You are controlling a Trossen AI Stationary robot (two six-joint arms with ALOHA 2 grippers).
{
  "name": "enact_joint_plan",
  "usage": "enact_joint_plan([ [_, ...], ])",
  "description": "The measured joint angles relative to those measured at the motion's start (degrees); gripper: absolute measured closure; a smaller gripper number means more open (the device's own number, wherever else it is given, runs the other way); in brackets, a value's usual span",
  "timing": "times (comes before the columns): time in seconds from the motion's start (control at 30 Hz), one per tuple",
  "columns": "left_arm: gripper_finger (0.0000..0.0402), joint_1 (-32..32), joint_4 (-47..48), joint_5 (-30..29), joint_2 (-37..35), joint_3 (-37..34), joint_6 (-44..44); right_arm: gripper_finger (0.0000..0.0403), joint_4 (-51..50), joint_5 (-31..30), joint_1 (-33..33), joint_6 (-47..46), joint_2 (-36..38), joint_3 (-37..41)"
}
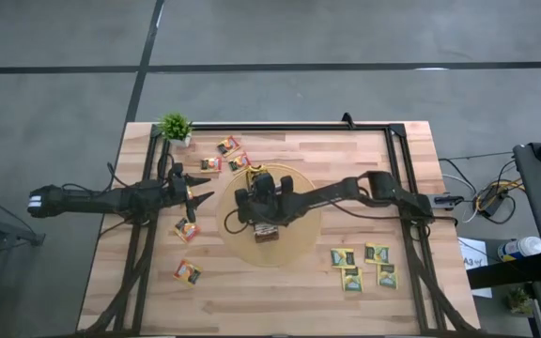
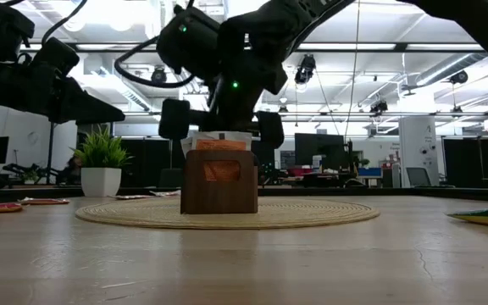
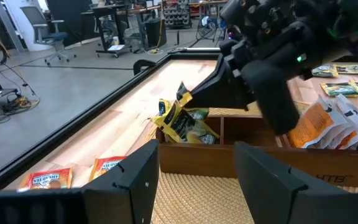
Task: Pick & Place Tea
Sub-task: Put the yellow tea bag into the top section of the wooden organizer
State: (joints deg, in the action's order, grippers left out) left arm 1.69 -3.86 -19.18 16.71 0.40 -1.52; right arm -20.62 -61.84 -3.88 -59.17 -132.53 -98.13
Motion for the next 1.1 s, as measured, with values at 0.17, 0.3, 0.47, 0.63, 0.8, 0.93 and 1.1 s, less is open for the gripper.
enact_joint_plan([
  [0.17,0.0199,0.02,0.0,0.0,0.0,0.0,0.0,0.0394,0.14,0.15,0.31,1.14,-0.09,0.0],
  [0.3,0.0199,0.02,0.0,0.01,0.0,-0.02,0.01,0.0394,0.08,0.45,0.33,1.33,-0.09,0.17],
  [0.47,0.0199,0.02,0.0,0.01,0.0,-0.02,0.0,0.0373,-0.05,0.68,0.42,3.41,-0.09,0.66],
  [0.63,0.0199,0.02,0.0,-0.02,0.0,-0.02,0.0,0.0321,-0.02,1.07,0.42,3.89,-0.09,0.66],
  [0.8,0.0199,0.06,0.0,-0.01,0.0,-0.02,0.01,0.0267,-0.08,1.05,0.42,3.92,-0.09,0.66],
  [0.93,0.0199,0.07,0.0,-0.02,0.0,-0.02,0.0,0.0233,-0.24,1.07,0.42,5.62,-0.09,0.4],
  [1.1,0.0199,0.04,0.0,-0.02,0.0,0.0,0.0,0.0205,-0.29,1.15,0.4,6.73,0.2,0.0],
])
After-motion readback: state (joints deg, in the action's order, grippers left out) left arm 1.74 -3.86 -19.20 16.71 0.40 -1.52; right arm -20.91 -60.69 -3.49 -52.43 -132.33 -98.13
